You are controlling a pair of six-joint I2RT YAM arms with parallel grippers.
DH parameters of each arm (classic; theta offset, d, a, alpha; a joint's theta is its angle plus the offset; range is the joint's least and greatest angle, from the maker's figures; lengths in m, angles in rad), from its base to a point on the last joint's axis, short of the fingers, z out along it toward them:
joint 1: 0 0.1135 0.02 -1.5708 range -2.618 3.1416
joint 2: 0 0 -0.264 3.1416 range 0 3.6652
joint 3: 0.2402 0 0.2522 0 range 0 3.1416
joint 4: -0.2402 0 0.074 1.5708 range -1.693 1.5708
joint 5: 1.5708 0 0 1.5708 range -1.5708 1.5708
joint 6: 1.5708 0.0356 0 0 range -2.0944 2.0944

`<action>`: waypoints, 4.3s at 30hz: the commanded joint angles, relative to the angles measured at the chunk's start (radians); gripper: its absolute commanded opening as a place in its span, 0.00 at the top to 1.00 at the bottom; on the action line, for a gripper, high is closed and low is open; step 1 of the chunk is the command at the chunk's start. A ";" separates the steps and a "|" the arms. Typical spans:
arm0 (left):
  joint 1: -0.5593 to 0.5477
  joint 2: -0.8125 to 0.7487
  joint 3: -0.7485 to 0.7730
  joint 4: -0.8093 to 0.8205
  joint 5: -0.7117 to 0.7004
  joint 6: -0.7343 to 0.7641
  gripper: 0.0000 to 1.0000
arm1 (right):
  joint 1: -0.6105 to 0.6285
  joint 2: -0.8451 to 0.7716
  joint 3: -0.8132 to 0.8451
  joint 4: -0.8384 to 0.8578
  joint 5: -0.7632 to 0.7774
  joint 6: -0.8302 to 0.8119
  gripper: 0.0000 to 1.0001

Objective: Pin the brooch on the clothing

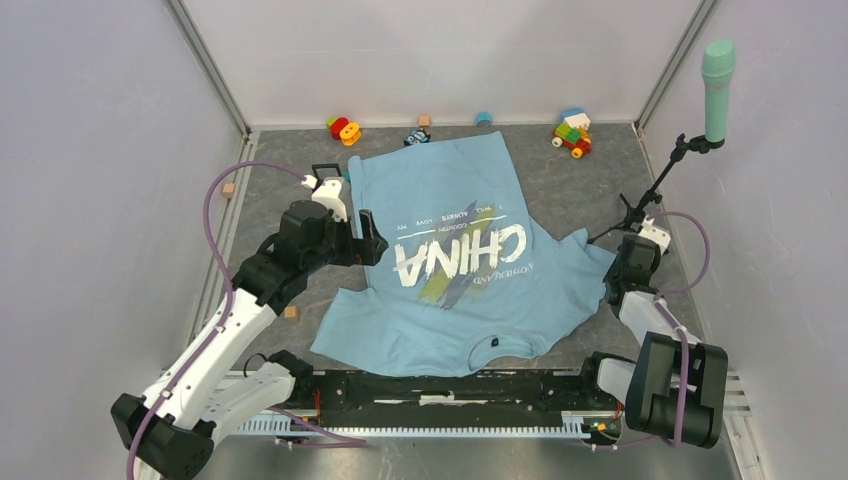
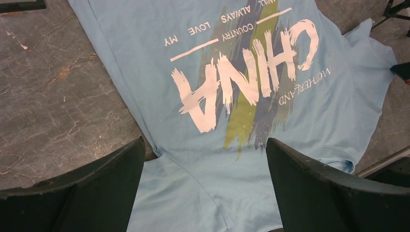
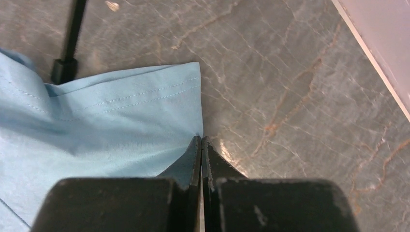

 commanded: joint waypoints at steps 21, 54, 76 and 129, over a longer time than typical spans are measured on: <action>0.183 0.101 0.039 0.093 0.062 -0.001 0.00 | -0.009 -0.330 0.150 -0.220 -0.620 -0.039 0.02; 0.362 1.071 0.605 0.213 -0.206 0.268 0.16 | 0.015 -0.268 0.038 0.057 -0.943 -0.018 0.08; 0.391 1.300 0.810 0.134 -0.259 0.305 0.32 | 0.015 -0.240 0.041 0.063 -0.951 -0.019 0.09; 0.294 0.583 0.301 0.074 0.348 0.056 0.53 | 0.276 -0.255 0.079 0.109 -1.057 -0.062 0.08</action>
